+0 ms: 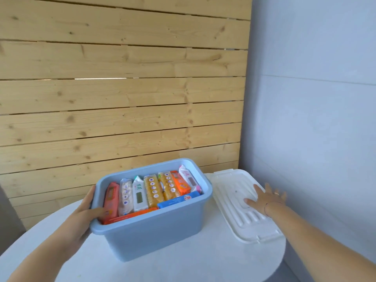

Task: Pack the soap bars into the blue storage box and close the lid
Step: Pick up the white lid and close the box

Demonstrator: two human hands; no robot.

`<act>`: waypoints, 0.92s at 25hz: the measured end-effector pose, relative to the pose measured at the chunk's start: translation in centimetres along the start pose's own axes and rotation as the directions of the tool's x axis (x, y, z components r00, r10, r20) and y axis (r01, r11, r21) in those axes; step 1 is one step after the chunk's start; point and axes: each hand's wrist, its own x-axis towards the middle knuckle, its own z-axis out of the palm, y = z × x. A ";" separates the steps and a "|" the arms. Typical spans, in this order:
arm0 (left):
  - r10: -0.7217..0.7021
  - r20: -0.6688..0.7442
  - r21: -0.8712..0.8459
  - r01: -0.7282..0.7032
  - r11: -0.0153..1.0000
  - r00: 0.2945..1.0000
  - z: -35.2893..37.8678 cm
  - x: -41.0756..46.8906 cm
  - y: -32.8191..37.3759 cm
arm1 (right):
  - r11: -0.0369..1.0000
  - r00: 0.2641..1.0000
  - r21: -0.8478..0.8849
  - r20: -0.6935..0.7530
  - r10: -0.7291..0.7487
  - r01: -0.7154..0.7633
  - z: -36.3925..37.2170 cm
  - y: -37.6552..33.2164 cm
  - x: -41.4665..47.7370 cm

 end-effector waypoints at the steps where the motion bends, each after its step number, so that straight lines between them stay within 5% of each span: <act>1: -0.010 0.013 -0.004 0.010 1.000 1.000 0.1 0.2 0.0 | 0.998 0.999 0.051 0.012 0.031 -0.032 0.4 0.3 0.3; 5: -0.032 0.054 0.019 0.031 0.999 0.998 -0.3 0.9 -0.1 | 0.917 0.989 0.380 -0.028 0.143 -0.122 0.9 0.9 1.2; 12: -0.045 0.012 -0.046 0.045 0.998 0.999 0.5 1.1 0.4 | 0.922 0.977 0.351 -0.076 0.200 -0.161 0.0 4.2 2.8; 16: -0.034 -0.022 -0.069 0.033 0.997 0.999 0.9 0.9 0.5 | 0.828 0.980 0.542 -0.032 0.195 -0.147 -3.3 4.3 1.7; 19: -0.035 -0.040 -0.111 0.031 0.993 0.999 0.8 0.6 0.3 | 0.760 0.969 0.641 -0.238 0.065 0.107 -10.1 1.3 -1.9; 23: -0.011 -0.092 -0.085 0.003 0.996 0.996 1.1 0.0 0.2 | 0.657 0.713 0.462 -0.682 -0.167 0.596 -13.2 -6.8 -9.0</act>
